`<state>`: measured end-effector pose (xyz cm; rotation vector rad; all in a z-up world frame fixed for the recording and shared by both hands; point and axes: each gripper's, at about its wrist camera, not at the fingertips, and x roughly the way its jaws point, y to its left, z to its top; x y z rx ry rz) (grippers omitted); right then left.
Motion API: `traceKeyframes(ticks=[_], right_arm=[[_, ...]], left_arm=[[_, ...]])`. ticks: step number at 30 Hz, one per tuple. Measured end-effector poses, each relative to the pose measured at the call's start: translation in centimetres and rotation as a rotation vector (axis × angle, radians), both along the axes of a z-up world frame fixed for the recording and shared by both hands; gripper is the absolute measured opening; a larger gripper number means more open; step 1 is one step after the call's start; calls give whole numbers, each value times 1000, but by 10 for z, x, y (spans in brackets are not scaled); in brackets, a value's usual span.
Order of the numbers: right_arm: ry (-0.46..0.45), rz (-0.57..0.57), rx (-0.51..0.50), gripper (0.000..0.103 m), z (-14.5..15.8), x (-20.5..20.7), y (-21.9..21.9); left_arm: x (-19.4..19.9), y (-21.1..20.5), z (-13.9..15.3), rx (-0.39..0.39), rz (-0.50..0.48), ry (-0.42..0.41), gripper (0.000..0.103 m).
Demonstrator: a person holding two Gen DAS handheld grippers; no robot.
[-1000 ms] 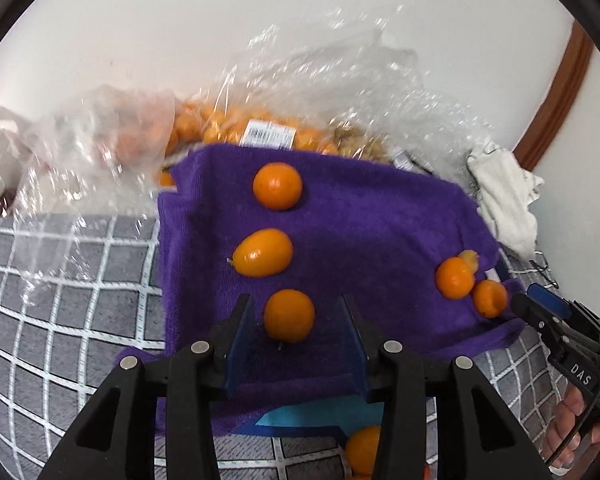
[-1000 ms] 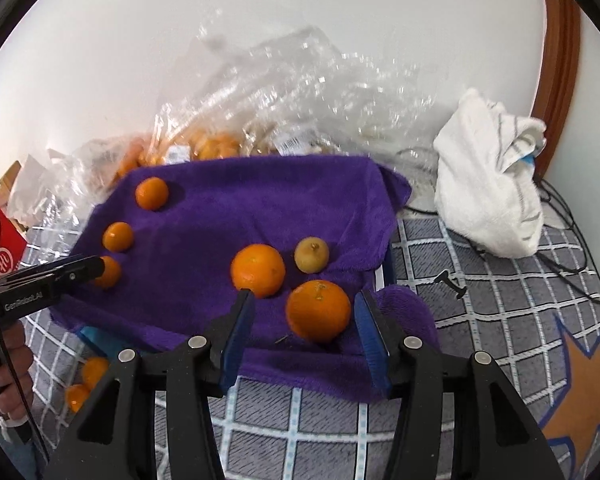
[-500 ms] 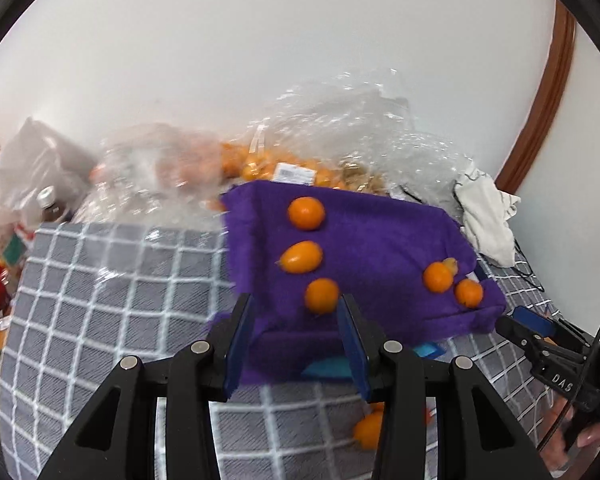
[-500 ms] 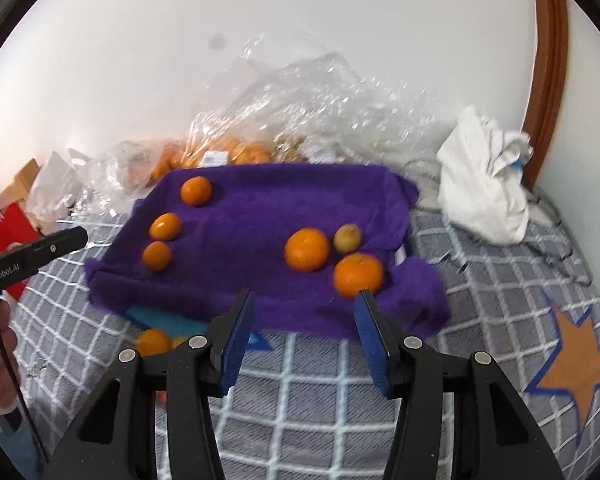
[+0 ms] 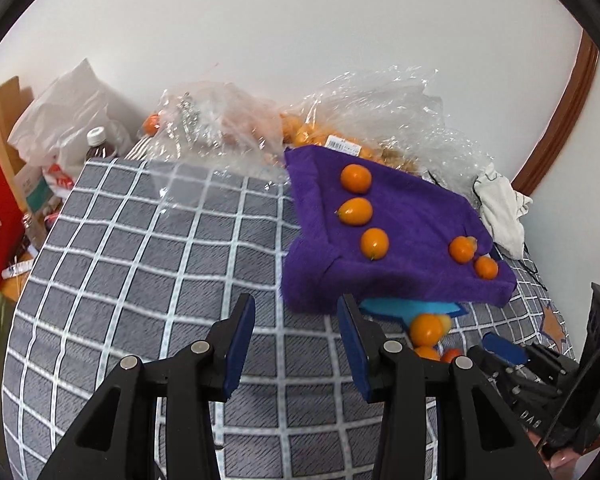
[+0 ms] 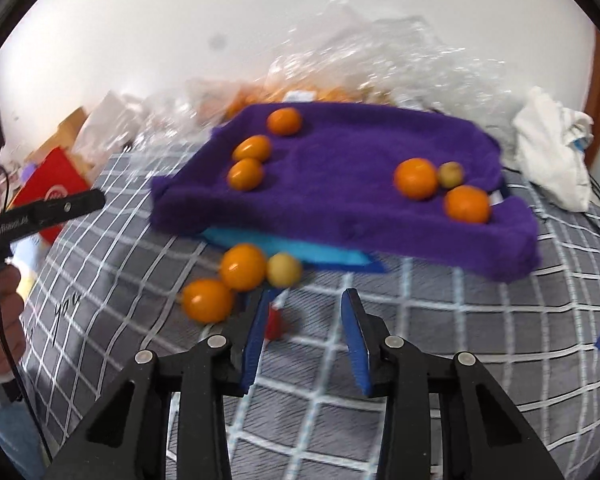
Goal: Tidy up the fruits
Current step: 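Grasp the small red fruit with the right gripper while the left gripper grasps an orange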
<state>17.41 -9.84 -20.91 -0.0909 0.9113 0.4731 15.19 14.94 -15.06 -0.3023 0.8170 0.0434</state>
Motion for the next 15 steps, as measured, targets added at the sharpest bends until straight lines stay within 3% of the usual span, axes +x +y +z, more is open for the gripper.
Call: traceKeyframes(ticks=[4, 8, 15], right_arm=[[13, 26, -20, 35, -11, -3, 13], [56, 15, -29, 24, -24, 6, 15], [-5, -21, -6, 24, -4, -1, -8]], left_arm=[[-7, 2, -3, 2, 3, 9, 40], [-12, -2, -5, 0, -4, 11, 40], [-4, -30, -11, 13, -73, 31, 40]])
